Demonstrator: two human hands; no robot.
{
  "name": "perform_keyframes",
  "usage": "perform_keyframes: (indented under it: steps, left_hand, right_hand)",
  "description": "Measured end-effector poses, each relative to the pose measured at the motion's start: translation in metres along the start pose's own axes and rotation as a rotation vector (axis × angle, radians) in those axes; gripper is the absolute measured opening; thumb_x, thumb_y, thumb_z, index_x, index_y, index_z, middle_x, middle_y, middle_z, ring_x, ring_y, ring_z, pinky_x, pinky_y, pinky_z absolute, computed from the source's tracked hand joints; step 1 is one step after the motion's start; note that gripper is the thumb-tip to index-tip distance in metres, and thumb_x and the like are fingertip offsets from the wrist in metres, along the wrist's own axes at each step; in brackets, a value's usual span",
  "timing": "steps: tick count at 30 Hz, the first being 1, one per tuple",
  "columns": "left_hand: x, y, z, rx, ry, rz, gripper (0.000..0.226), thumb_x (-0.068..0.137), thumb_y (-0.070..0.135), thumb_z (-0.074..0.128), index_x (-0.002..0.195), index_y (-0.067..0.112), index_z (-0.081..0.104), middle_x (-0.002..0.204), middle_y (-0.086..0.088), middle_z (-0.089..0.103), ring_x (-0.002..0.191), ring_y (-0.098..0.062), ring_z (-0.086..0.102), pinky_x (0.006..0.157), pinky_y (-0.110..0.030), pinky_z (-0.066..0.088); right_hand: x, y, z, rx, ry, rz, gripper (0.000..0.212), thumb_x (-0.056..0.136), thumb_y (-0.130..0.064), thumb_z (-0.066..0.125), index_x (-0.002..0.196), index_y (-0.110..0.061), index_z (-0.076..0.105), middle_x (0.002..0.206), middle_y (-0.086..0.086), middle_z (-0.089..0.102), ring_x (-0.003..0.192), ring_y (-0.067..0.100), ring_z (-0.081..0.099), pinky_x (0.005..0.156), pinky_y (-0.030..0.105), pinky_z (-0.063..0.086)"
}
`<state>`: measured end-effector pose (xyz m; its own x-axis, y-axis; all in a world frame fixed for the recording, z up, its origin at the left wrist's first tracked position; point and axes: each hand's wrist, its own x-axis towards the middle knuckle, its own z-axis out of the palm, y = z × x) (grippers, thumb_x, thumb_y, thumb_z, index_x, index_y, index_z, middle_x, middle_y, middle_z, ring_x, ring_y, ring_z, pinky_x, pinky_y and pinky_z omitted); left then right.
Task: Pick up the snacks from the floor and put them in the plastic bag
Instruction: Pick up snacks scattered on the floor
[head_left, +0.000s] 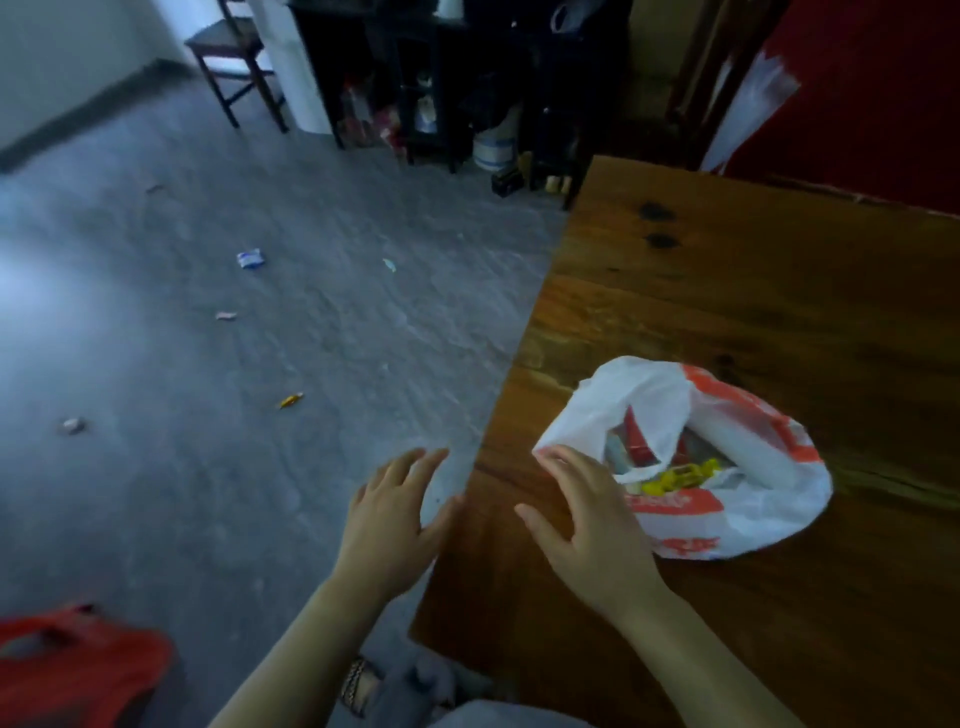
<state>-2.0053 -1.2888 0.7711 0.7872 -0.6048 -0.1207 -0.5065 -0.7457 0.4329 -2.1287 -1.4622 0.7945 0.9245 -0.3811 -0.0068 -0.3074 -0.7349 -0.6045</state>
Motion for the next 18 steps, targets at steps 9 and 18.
perform_keyframes:
  steps: [9,18]
  left_hand:
    - [-0.084,-0.193,-0.079,0.007,0.107,-0.291,0.071,0.079,0.069,0.022,0.138,0.032,0.038,0.137,0.005,0.048,0.124,-0.017,0.045,0.1,-0.039,0.037]
    - [-0.138,-0.333,-0.143,0.011,0.29,-0.557,0.063,0.081,0.06,0.036,0.127,0.021,0.054,0.122,-0.004,0.061,0.113,-0.024,0.057,0.091,-0.039,0.049]
  right_hand:
    - [0.056,-0.162,0.156,-0.039,-0.373,-0.197,0.062,0.088,-0.055,0.042,0.14,-0.024,0.029,0.151,-0.007,0.024,0.139,0.01,0.017,0.112,0.024,0.013]
    - [0.112,-0.316,0.265,-0.056,-0.541,-0.487,0.066,0.087,-0.059,0.038,0.139,-0.019,0.033,0.149,0.0,0.03,0.137,0.016,0.023,0.112,0.027,0.017]
